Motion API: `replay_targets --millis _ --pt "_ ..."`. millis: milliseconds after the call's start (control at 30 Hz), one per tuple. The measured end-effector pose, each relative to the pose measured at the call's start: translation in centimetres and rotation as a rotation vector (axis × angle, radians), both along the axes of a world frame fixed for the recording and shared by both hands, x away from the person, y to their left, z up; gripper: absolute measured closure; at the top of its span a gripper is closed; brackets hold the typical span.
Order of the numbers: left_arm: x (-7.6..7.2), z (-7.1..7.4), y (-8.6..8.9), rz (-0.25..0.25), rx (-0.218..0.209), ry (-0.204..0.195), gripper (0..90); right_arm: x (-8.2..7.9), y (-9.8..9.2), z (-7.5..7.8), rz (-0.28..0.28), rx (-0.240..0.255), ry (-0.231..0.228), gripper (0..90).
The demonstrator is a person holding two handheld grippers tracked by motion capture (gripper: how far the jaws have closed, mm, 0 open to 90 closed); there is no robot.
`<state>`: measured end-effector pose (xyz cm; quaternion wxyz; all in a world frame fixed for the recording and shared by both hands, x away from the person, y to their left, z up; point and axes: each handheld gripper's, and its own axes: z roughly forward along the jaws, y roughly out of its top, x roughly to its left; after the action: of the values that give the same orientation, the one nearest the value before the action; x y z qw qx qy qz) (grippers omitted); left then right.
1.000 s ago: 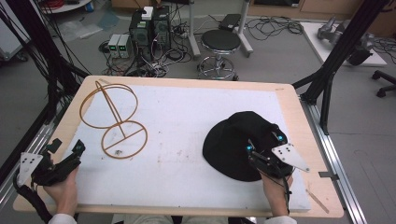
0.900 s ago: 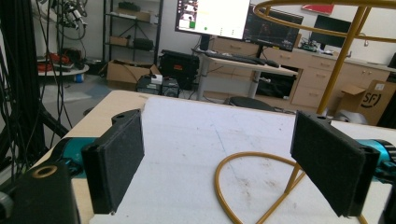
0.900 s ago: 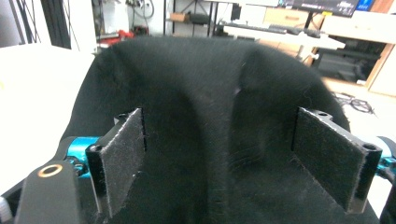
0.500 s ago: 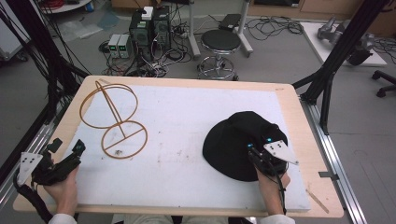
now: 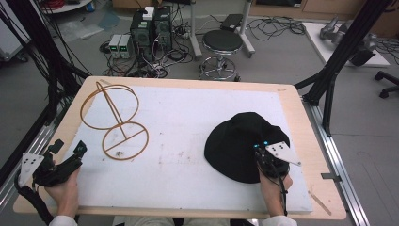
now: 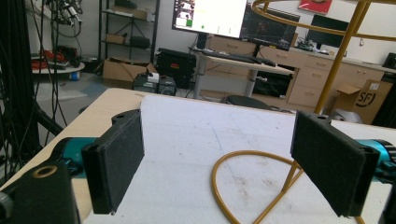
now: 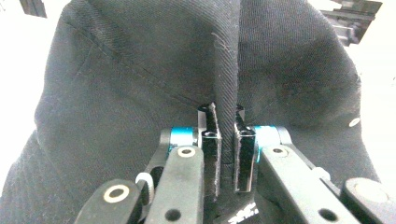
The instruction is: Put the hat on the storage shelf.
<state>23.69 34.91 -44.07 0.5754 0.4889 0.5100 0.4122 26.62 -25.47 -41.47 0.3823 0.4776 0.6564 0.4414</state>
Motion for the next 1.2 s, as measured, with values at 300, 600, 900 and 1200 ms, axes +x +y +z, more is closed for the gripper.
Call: replay_targets --millis 300,600,900,1200 --pt "0.1 0.0 0.2 -0.008 -0.014 -0.004 17.7 -0.2 -0.4 0.1 0.022 0.014 -0.022 85.8" --pt "0.1 -0.1 0.6 -0.020 -0.042 -0.003 17.6 -0.6 -0.1 1.2 0.040 0.022 -0.090 85.8" --pt "0.1 0.0 0.6 -0.013 -0.039 -0.007 17.4 -0.5 1.4 3.6 0.100 0.087 -0.226 85.7" --pt "0.0 0.1 0.6 -0.006 -0.026 -0.011 17.4 0.2 2.4 5.8 0.108 0.145 -0.305 85.7"
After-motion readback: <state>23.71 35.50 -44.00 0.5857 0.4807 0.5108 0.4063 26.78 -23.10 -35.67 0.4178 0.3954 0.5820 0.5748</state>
